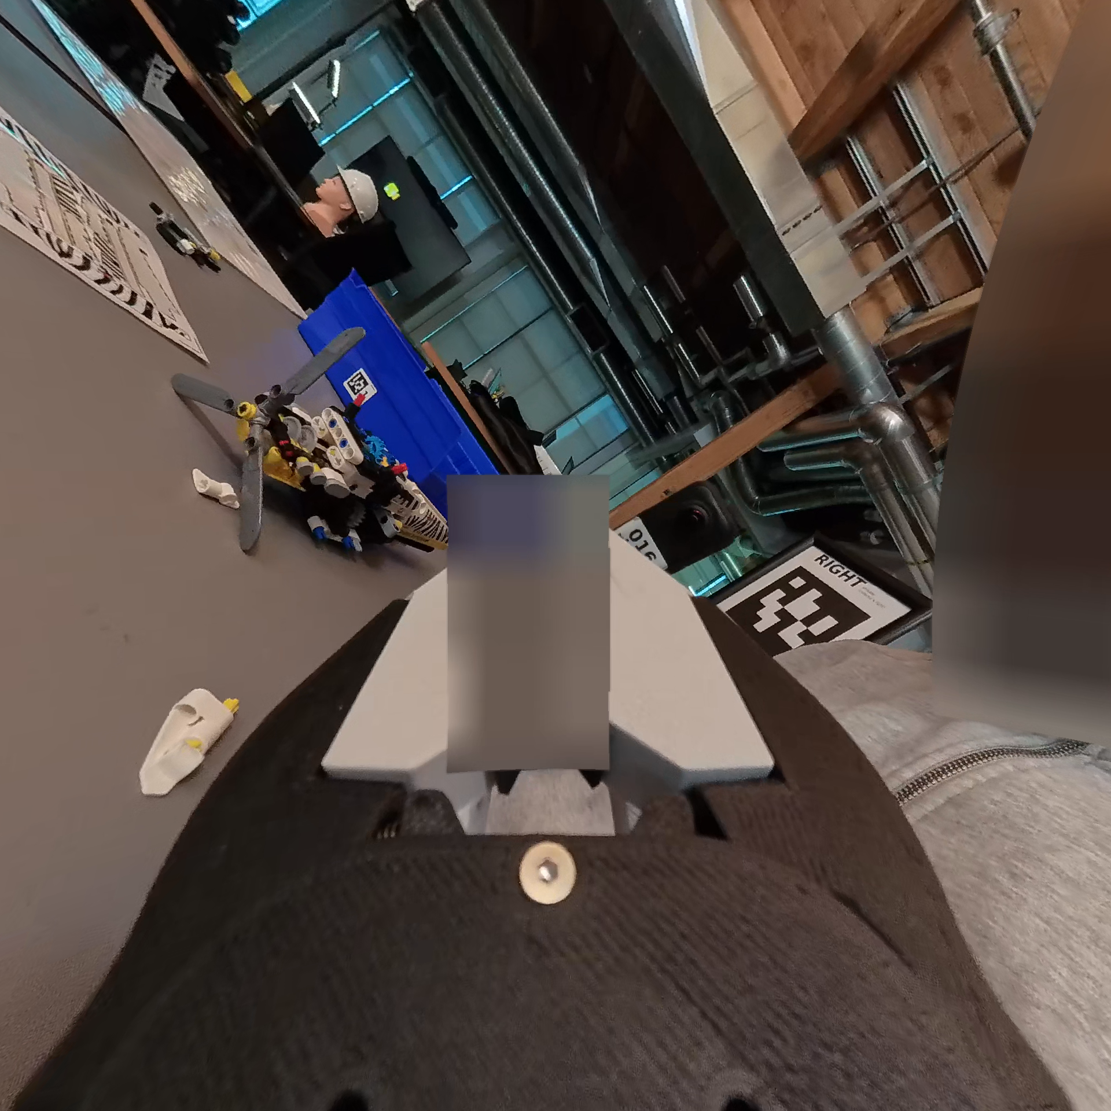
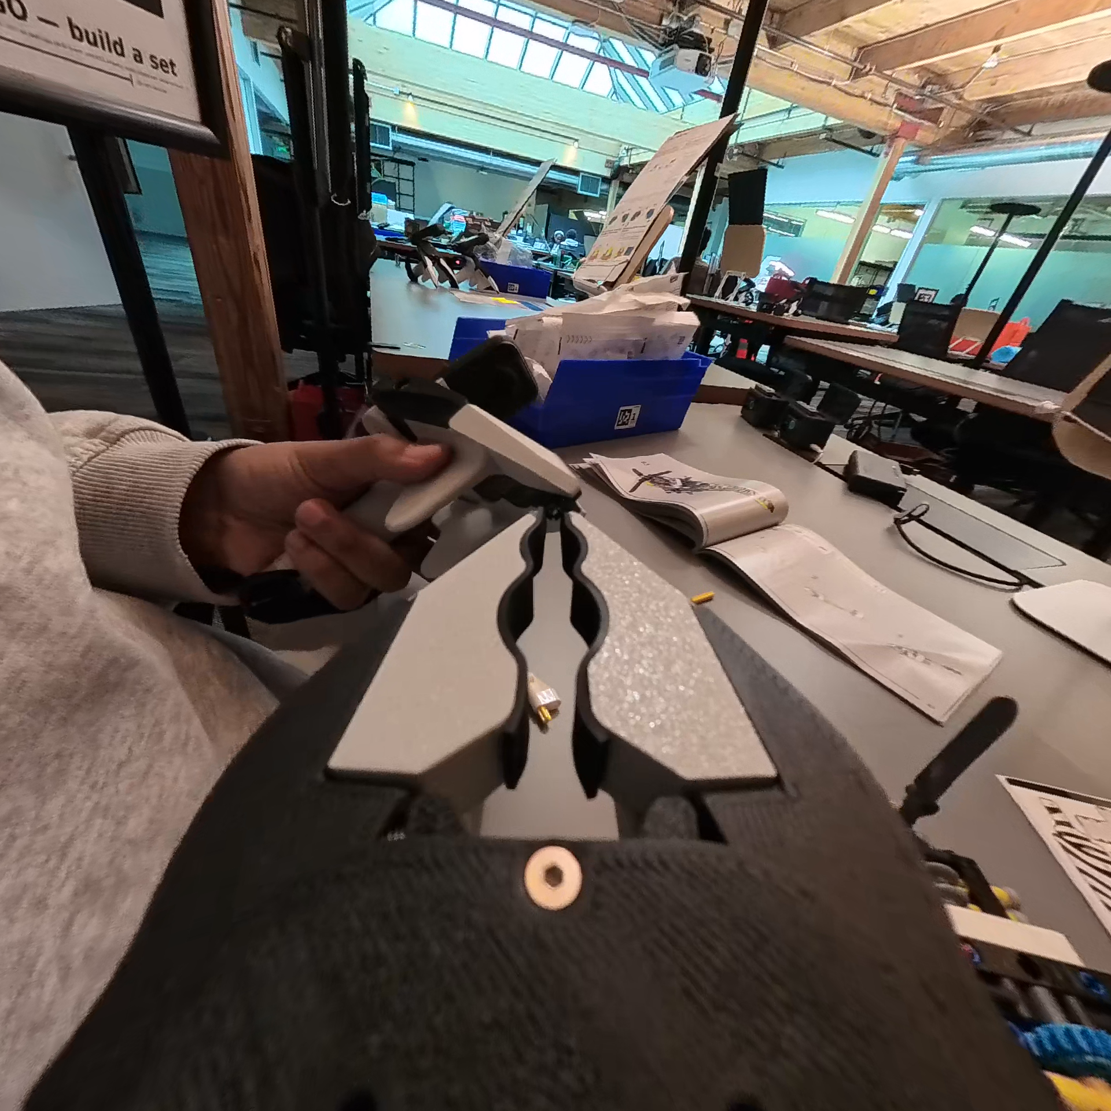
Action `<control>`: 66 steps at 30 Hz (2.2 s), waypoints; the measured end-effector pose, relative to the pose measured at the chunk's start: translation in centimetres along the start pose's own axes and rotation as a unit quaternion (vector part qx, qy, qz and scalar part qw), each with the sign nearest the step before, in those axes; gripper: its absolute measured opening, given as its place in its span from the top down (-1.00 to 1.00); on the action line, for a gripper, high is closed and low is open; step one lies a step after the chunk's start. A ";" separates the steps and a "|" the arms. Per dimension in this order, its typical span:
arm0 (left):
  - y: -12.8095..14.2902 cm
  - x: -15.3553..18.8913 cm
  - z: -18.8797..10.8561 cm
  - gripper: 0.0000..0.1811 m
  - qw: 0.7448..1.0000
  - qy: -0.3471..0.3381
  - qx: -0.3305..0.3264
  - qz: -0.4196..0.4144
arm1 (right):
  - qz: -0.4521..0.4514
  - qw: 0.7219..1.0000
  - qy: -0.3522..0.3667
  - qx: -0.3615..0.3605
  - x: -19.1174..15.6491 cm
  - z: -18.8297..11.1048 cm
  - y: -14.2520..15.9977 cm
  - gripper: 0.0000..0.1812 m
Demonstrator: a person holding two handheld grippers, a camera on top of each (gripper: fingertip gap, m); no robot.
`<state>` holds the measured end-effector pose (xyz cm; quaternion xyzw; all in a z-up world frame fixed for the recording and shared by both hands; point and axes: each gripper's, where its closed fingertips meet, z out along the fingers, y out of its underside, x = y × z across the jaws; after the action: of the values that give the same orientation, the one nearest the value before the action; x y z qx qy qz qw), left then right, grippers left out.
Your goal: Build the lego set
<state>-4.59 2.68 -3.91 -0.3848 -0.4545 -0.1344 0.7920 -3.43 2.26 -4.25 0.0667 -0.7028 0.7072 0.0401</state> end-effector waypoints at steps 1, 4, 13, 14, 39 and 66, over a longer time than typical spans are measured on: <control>0.0 0.0 0.0 0.98 1.000 0.002 0.000 -0.003 | 0.000 1.000 0.001 0.001 0.0 0.0 0.0 0.98; 0.1 0.1 0.1 0.98 1.000 0.006 -0.003 -0.006 | 0.008 1.000 0.002 0.010 0.1 -0.1 -0.3 0.98; 0.0 0.5 0.3 1.00 1.000 0.008 0.009 -0.001 | -0.017 1.000 0.017 0.003 0.3 -0.3 -0.3 0.98; 0.1 0.5 0.3 1.00 1.000 0.005 0.005 0.004 | -0.022 1.000 0.017 0.002 0.2 -0.3 -0.3 1.00; -3.3 -2.3 -3.2 1.00 0.995 -0.076 0.045 0.040 | 0.002 0.963 -0.076 -0.257 -3.4 -3.6 8.9 0.80; 10.0 7.3 -8.1 1.00 0.991 -0.086 0.069 0.077 | 0.062 0.967 0.042 -0.242 -13.1 -14.8 5.9 0.78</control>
<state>10.07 4.43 -5.11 -0.3733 -0.4978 -0.0079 0.7828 8.03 17.53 -12.08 -0.0185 -0.8534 0.5193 0.0409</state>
